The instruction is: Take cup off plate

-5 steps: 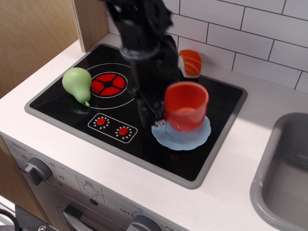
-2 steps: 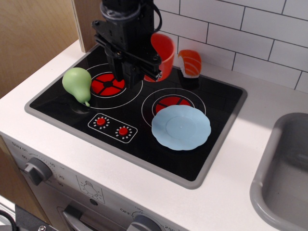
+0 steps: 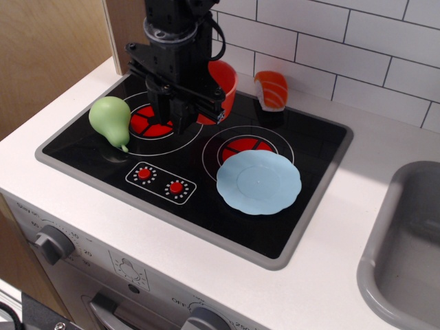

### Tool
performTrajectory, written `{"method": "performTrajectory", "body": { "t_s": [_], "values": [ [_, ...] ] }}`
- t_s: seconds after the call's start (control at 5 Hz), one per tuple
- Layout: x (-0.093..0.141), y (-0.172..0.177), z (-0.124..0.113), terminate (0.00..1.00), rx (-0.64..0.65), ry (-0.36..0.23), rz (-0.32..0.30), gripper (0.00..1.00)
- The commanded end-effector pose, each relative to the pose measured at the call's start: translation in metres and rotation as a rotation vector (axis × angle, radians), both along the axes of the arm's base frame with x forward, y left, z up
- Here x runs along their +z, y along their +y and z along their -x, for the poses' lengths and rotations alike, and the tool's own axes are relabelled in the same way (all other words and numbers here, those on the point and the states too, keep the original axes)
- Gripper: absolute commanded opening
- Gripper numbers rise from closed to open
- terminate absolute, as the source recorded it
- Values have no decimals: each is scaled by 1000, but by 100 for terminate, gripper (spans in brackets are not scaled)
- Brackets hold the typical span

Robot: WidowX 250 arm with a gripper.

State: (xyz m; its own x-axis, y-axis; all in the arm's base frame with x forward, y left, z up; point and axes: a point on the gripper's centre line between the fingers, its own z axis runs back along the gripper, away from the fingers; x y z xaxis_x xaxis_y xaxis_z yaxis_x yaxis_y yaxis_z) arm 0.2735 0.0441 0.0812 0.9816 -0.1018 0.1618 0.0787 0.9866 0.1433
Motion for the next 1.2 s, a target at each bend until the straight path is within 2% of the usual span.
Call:
{"method": "performTrajectory", "body": {
  "t_s": [0.0,0.2,0.4,0.6,0.8,1.0],
  "values": [
    [5,4,1,0,62,-30,-1,0],
    [1,5,-4,0,159,-8,-20,100],
    [0,5,-6,0,160,-9,-27,100],
    [8,5,-6,0,158,-33,-1,100],
    [20,6,-5,0,166,-51,13,100],
    [37,6,0,0,175,-96,25,100]
  ]
}}
